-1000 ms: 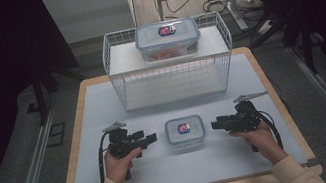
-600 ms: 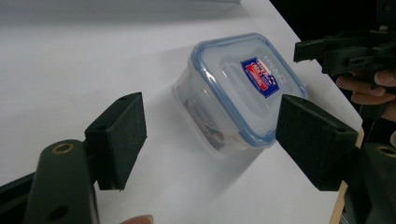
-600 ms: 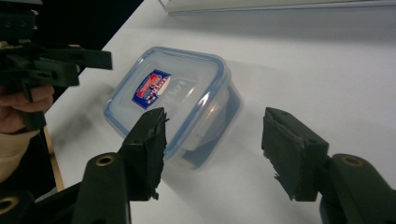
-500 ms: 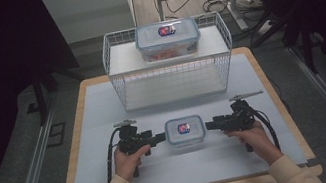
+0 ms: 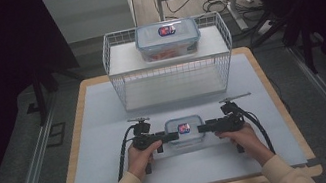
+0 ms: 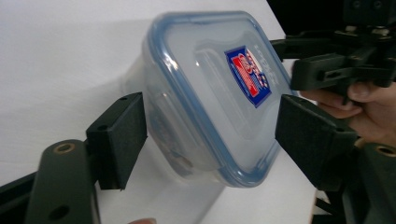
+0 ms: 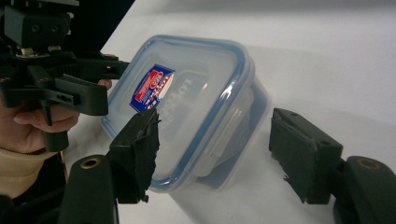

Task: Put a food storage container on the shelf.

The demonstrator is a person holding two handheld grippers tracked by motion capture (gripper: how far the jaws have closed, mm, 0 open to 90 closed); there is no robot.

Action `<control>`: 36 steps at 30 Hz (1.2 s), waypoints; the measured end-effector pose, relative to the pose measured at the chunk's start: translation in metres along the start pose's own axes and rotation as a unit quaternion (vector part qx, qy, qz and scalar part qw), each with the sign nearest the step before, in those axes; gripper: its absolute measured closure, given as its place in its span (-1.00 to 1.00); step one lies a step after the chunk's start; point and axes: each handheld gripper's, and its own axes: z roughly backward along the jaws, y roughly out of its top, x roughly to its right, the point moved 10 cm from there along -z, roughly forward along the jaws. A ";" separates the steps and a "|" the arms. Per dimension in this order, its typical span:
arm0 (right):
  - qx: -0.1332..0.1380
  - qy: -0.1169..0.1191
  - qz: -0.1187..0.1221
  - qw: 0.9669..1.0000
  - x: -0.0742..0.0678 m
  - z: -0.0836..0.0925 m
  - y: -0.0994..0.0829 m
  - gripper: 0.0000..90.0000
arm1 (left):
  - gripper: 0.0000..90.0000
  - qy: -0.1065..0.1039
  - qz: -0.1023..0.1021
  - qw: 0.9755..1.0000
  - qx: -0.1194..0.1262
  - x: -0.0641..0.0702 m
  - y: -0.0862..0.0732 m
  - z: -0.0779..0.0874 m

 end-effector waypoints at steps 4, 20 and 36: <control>-0.007 0.013 -0.011 1.000 -0.002 -0.006 -0.002 -0.28 | -0.34 0.000 0.008 1.000 0.000 -0.001 -0.001 0.001; -0.005 0.037 -0.016 0.999 -0.010 -0.001 -0.007 -0.02 | -0.11 -0.012 0.018 1.000 0.001 0.001 -0.009 0.005; 0.014 0.034 -0.009 0.999 -0.017 0.006 -0.011 0.14 | 0.08 -0.003 -0.003 1.000 0.017 0.008 -0.017 0.014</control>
